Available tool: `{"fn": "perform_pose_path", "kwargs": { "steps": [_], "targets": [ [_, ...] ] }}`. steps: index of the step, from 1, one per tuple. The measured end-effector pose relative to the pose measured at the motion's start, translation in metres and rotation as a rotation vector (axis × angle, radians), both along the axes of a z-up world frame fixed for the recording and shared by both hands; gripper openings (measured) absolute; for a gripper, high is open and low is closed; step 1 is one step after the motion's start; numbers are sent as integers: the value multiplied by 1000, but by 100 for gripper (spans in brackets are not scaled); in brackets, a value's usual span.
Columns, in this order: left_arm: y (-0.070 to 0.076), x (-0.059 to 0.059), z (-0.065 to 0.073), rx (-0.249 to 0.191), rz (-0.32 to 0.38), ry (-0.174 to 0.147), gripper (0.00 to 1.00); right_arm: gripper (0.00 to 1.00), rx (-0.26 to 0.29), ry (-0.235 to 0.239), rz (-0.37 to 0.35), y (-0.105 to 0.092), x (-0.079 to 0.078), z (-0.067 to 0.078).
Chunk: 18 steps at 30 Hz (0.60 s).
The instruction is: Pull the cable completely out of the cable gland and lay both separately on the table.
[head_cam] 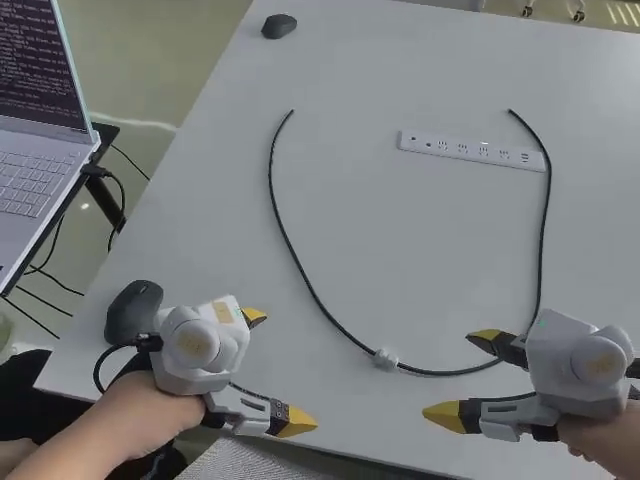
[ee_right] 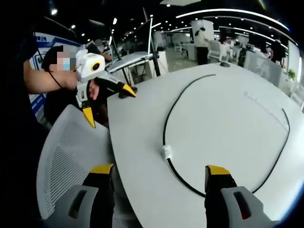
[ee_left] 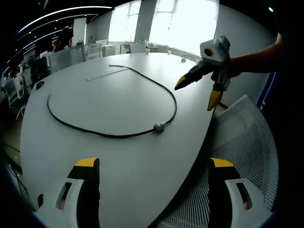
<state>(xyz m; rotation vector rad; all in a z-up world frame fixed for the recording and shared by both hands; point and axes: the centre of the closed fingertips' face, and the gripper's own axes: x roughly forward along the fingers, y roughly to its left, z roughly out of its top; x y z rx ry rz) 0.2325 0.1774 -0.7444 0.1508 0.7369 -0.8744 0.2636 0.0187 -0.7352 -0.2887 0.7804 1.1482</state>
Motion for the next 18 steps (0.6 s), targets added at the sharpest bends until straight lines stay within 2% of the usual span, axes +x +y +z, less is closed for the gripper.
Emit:
{"fn": "perform_pose_path", "kwargs": {
  "steps": [3, 6, 11, 18],
  "targets": [
    [-1, -1, 0, -4, 0, 3, 95, 76, -5, 3, 4, 2, 2, -2],
    [-1, -2, 0, -4, 2, 7, 95, 71, -17, 13, 5, 3, 4, -6],
    [0, -2, 0, -8, 8, 10, 96, 70, -31, 11, 18, 8, 8, -12],
    [0, -3, -3, -9, 11, 16, 96, 62, -55, 16, 43, 16, 13, -18]
  ]
}}
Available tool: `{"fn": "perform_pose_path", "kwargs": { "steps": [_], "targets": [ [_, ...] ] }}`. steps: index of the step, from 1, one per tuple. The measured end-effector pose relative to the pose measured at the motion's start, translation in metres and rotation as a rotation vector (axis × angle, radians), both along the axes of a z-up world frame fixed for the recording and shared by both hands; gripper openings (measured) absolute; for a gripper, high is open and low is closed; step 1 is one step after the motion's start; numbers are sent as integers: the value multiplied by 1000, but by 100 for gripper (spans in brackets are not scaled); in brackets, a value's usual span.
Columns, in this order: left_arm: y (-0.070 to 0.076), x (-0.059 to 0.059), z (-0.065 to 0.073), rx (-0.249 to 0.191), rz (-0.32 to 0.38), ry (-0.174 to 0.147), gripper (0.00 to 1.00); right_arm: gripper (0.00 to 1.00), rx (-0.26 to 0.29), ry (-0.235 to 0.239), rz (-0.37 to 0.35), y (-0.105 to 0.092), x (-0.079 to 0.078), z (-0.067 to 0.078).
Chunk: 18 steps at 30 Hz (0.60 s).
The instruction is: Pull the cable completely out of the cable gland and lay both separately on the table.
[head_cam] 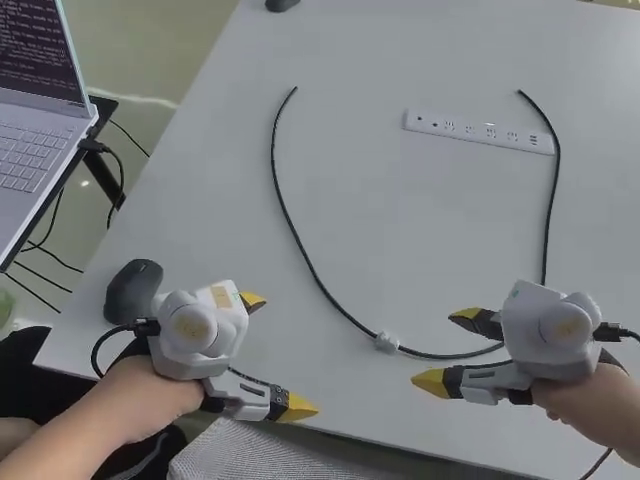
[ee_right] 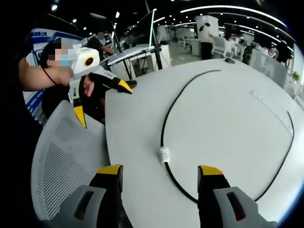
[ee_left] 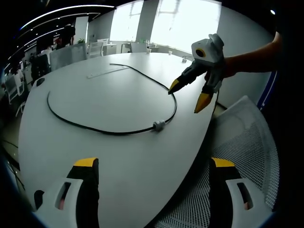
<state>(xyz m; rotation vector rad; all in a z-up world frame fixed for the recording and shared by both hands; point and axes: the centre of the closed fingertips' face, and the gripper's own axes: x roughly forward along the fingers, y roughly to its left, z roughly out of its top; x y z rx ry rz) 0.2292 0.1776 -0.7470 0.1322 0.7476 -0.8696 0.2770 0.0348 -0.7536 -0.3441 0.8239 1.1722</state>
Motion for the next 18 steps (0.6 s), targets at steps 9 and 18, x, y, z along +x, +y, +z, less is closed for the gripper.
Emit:
{"fn": "perform_pose_path", "kwargs": {
  "steps": [9, 18],
  "targets": [
    [-2, 2, -3, -13, 16, 4, 96, 55, -40, 8, 30, 7, 8, -14],
    [0, 4, -11, -13, 33, 13, 96, 44, -87, 19, 78, 17, 12, -26]
  ]
}}
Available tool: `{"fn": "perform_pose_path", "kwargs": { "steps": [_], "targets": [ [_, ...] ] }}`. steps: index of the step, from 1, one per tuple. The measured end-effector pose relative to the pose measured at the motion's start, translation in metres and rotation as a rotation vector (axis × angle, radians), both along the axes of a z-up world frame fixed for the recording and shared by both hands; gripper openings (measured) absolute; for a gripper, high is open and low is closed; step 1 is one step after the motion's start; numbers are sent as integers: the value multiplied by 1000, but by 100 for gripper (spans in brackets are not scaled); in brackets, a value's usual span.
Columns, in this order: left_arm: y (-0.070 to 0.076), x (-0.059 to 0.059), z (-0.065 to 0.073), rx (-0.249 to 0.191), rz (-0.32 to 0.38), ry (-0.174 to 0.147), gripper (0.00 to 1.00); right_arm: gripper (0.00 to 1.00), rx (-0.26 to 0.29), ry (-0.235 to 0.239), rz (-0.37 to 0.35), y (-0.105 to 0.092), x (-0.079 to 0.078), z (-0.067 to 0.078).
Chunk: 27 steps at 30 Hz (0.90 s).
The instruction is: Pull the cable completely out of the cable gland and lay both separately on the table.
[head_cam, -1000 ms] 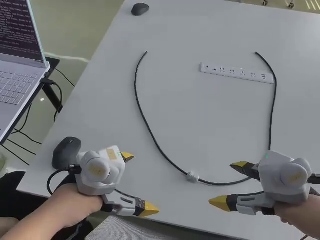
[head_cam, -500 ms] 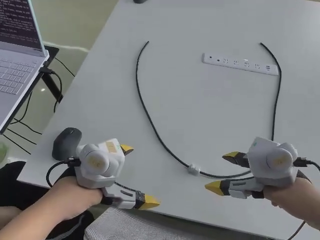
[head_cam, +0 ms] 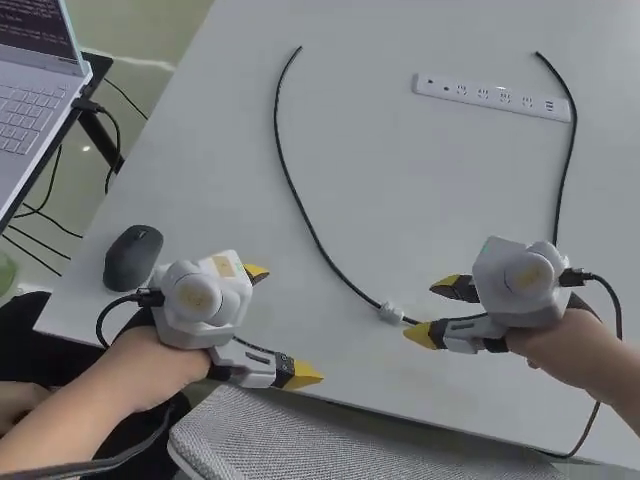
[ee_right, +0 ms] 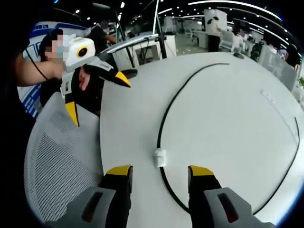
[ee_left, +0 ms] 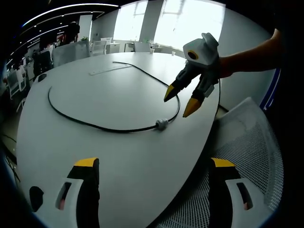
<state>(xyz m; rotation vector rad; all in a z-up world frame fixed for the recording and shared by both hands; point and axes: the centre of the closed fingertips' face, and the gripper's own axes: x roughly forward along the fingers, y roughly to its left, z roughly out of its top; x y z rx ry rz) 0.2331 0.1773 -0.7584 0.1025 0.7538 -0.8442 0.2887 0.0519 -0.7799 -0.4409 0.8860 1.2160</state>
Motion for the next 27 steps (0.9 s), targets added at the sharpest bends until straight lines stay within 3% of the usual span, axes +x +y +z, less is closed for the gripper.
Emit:
{"fn": "perform_pose_path", "kwargs": {
  "steps": [15, 27],
  "targets": [
    [1, 4, -4, -17, 19, 11, 94, 30, -62, 27, 30, 4, 5, -27],
    [3, 2, -8, -15, 30, 22, 93, 23, -67, 24, 68, 15, 0, -33]
  ]
}}
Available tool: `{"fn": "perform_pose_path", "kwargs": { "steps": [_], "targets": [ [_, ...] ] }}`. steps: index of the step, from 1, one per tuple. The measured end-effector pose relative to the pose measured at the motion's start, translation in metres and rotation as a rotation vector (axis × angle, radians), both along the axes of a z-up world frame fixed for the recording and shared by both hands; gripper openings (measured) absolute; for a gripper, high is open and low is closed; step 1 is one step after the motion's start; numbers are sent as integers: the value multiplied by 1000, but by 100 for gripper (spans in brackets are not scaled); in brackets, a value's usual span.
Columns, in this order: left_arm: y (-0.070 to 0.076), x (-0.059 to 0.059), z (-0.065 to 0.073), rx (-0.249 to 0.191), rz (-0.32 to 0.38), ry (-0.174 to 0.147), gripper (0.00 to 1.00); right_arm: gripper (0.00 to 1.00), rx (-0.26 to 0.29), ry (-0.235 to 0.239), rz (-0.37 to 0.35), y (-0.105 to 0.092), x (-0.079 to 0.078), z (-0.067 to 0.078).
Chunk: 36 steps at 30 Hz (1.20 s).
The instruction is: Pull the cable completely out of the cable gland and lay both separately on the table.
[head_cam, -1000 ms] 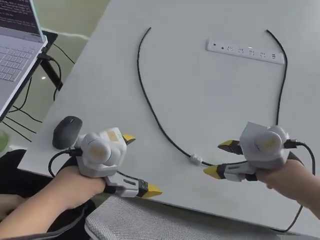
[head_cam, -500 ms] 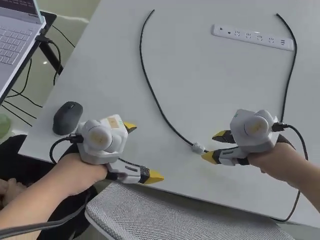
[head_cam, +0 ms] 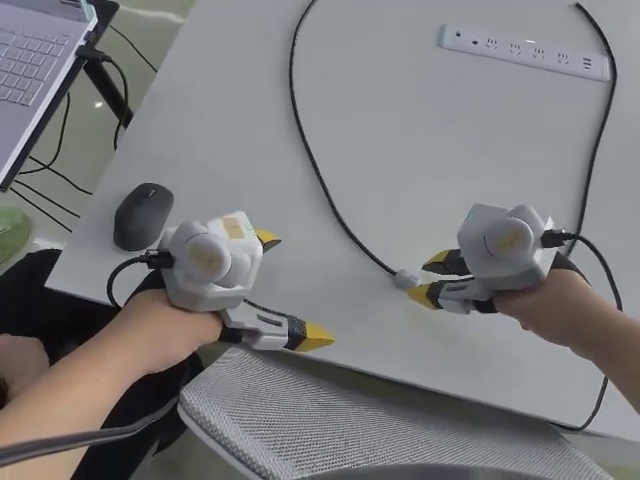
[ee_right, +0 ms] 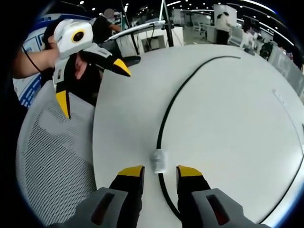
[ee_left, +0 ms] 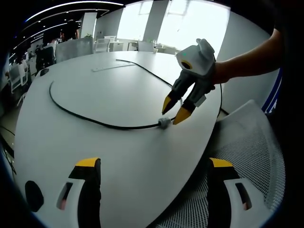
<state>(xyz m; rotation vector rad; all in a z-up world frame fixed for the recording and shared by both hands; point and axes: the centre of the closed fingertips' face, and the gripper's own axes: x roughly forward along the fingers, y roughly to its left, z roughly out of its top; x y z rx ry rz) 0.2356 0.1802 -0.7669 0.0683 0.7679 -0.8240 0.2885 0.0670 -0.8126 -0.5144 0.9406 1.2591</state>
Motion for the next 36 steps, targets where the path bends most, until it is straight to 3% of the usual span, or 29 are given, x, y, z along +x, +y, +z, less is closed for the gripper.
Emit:
{"fn": "perform_pose_path", "kwargs": {
  "steps": [10, 16, 21, 31, 36],
  "targets": [
    [0, 0, 4, -28, 27, 16, 91, 18, -10, -13, 21, 1, -1, -4],
    [0, 1, 8, -32, 36, 9, 91, 11, -25, -42, 44, 1, 1, -7],
    [1, -1, 11, -29, 39, 10, 90, 10, -21, -41, 39, 1, 1, -8],
    [1, -6, 8, -19, 26, 23, 89, 9, -34, -58, 28, 1, 1, -6],
    [-1, -4, 9, -23, 18, 18, 89, 8, -28, -44, 21, -1, 1, 1]
  ]
}}
